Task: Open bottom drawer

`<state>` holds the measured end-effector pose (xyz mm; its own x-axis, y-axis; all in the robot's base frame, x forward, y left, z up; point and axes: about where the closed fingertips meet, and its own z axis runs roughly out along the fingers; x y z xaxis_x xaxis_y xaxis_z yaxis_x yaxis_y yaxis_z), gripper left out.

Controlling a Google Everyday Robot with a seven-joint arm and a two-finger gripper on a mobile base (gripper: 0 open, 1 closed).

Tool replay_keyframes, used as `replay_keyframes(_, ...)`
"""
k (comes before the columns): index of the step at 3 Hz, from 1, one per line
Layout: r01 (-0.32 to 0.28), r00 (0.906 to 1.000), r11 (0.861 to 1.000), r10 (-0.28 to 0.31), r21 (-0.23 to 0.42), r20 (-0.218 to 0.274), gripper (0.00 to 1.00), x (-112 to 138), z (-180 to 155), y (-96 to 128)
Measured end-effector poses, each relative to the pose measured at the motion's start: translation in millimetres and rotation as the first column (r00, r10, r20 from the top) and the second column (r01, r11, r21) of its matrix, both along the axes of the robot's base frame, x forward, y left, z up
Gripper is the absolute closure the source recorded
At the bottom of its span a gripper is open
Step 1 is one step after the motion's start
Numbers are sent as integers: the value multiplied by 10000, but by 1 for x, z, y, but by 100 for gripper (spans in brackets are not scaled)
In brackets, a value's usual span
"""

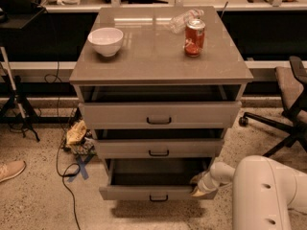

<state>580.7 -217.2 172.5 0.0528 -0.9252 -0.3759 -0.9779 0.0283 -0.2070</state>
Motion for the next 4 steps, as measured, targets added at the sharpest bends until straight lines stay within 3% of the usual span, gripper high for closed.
replay_keyframes(2, -30, 10000, 10000, 30, 30, -59, 5, -3, -3, 3)
replay_keyframes(4, -258, 9997, 9993, 259, 271, -28, 0, -4, -1, 5)
